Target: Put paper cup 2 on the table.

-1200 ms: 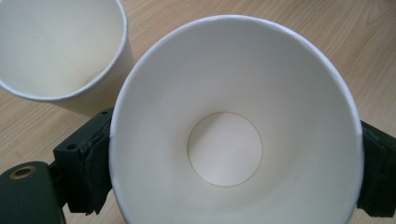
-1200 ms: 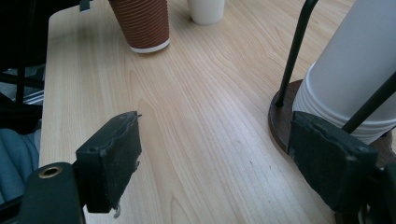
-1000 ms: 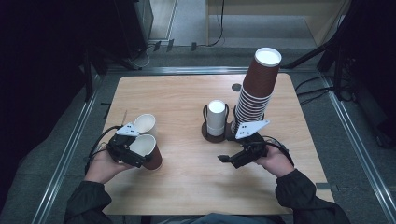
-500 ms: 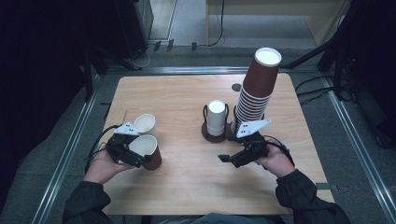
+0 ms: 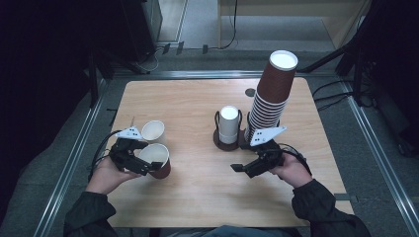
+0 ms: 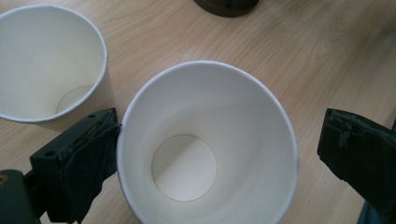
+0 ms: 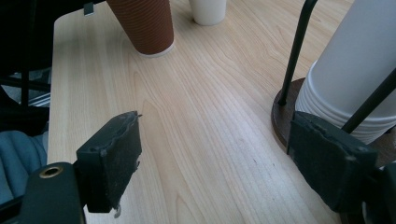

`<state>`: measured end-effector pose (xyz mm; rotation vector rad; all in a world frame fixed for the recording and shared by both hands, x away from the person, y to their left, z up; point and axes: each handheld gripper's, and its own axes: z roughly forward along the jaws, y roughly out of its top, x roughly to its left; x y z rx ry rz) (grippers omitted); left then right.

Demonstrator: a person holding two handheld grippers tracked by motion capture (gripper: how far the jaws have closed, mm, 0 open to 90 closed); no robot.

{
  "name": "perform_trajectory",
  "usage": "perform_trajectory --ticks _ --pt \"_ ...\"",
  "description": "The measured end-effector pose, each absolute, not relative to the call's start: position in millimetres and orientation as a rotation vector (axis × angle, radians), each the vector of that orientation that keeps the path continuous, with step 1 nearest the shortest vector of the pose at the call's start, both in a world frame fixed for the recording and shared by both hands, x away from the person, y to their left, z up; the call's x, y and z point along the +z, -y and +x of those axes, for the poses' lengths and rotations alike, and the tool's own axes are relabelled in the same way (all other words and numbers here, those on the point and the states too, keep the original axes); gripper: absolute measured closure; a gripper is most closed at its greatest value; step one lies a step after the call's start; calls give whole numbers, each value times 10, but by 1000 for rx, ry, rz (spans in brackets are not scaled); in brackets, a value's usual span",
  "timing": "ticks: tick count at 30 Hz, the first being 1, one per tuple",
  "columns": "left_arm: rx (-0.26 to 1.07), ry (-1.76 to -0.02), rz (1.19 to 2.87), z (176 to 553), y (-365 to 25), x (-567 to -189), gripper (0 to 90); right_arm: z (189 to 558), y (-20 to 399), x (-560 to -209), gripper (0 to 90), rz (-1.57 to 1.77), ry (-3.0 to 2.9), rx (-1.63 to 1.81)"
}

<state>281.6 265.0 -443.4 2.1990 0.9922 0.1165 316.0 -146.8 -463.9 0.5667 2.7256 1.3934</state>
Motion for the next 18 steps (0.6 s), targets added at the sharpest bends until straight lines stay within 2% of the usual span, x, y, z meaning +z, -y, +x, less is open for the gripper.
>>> perform_trajectory --ticks 18 --pt "132 -999 2146 2718 -2629 -4055 0 3156 1457 -4646 181 550 -2740 1391"
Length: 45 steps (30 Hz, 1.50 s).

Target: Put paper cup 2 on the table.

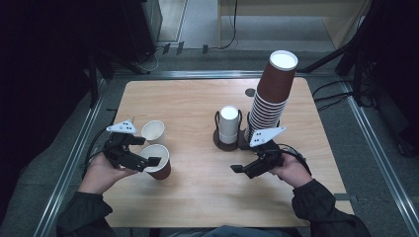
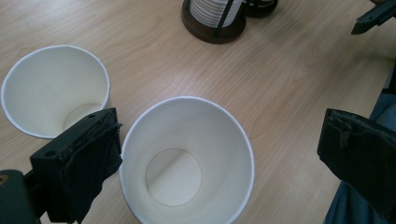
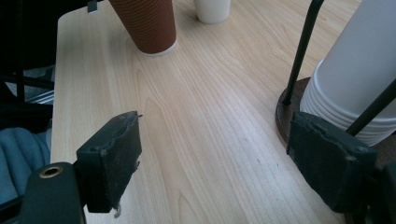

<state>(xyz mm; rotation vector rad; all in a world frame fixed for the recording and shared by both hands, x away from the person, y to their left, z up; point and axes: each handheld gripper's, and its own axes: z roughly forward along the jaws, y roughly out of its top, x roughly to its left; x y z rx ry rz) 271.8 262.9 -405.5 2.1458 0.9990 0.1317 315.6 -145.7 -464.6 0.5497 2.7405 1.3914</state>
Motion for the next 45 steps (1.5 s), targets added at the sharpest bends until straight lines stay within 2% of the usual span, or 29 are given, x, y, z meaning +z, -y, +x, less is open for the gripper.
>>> perform_trajectory --ticks 5,14,25,36,45 --pt "161 -1004 2102 2736 -2572 -3983 21 3155 1451 -4650 181 544 -2739 1390" --pt "167 -960 2126 2787 -2309 -3971 24 3138 1441 -4654 181 543 -2744 1373" --pt "125 -900 2169 2867 -1956 -4077 0 3112 1474 -4663 181 547 -2737 1376" --pt "205 -858 2192 2917 -1656 -4173 0 3056 1541 -4677 181 574 -2728 1356" --pt "194 -828 2193 2964 -1437 -4265 0 3013 1587 -4699 181 582 -2712 1340"
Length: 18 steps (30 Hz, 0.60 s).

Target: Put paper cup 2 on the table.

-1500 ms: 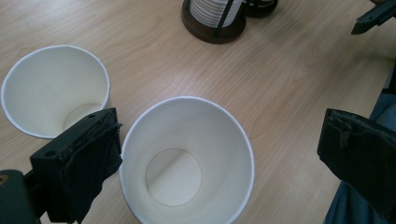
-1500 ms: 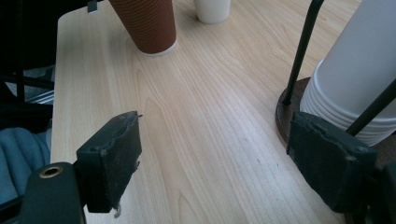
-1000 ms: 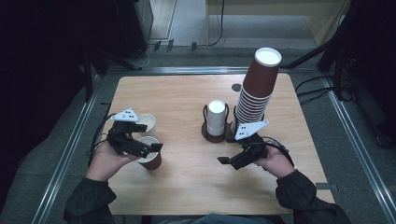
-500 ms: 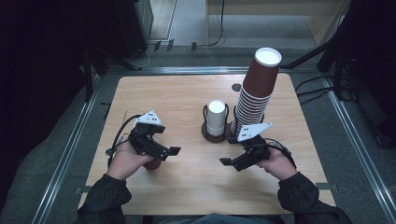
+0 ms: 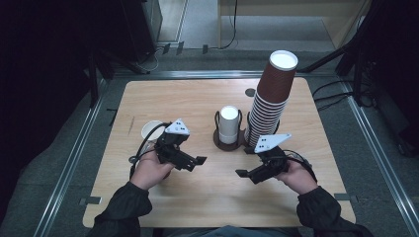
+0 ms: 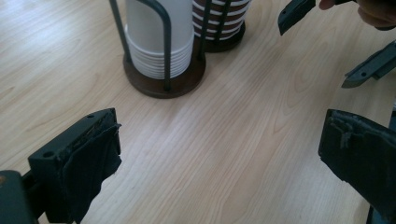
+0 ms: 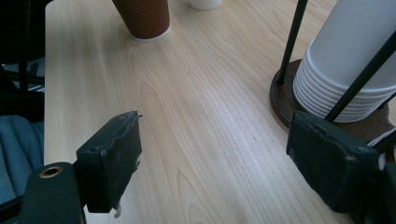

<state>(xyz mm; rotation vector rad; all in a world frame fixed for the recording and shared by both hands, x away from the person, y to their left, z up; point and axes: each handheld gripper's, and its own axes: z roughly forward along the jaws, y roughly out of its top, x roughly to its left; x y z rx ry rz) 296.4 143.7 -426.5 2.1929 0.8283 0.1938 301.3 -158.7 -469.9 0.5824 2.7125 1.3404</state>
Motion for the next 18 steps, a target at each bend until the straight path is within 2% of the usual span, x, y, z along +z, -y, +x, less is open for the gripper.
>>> perform_trajectory --ticks 4,9,18 --pt "166 -818 2188 2983 -1365 -4304 0 2998 1598 -4705 181 582 -2712 1337" --pt "220 -777 2197 2945 -1217 -4359 0 2986 1604 -4714 181 593 -2713 1336" --pt "205 -737 2254 2902 -976 -4535 0 2984 1600 -4721 182 573 -2712 1322"
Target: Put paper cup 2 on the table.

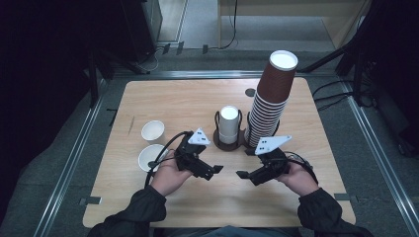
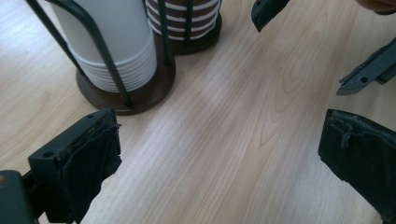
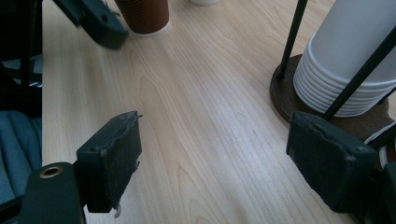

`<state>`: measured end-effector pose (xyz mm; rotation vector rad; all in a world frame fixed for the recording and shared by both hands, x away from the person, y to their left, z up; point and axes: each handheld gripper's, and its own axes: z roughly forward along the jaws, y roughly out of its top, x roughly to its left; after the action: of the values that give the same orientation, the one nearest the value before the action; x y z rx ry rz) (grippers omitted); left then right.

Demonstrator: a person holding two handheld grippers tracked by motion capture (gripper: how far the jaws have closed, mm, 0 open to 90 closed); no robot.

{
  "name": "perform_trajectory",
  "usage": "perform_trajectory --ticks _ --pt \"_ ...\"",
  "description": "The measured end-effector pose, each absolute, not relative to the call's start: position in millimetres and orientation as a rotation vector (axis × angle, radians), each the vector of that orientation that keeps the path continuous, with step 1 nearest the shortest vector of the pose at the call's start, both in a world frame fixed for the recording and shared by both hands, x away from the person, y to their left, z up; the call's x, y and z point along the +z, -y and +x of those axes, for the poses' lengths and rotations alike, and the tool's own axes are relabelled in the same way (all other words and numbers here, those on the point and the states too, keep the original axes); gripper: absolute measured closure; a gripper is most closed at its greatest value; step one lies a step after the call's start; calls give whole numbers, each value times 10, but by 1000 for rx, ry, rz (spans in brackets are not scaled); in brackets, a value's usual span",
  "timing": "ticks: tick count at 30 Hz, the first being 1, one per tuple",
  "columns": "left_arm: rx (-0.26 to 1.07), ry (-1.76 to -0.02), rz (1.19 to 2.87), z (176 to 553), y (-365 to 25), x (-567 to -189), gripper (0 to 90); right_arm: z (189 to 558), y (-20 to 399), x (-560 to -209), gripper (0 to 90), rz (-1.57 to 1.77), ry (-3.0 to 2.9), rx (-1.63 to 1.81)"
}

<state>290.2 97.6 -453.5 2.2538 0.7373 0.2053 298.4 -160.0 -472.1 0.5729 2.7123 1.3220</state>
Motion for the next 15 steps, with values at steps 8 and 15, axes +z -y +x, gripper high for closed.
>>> perform_trajectory --ticks 8,15 --pt "169 -737 2262 2910 -917 -4665 0 2976 1598 -4731 181 558 -2713 1308" --pt "170 -731 2270 2904 -896 -4728 0 2955 1567 -4764 181 506 -2722 1263"
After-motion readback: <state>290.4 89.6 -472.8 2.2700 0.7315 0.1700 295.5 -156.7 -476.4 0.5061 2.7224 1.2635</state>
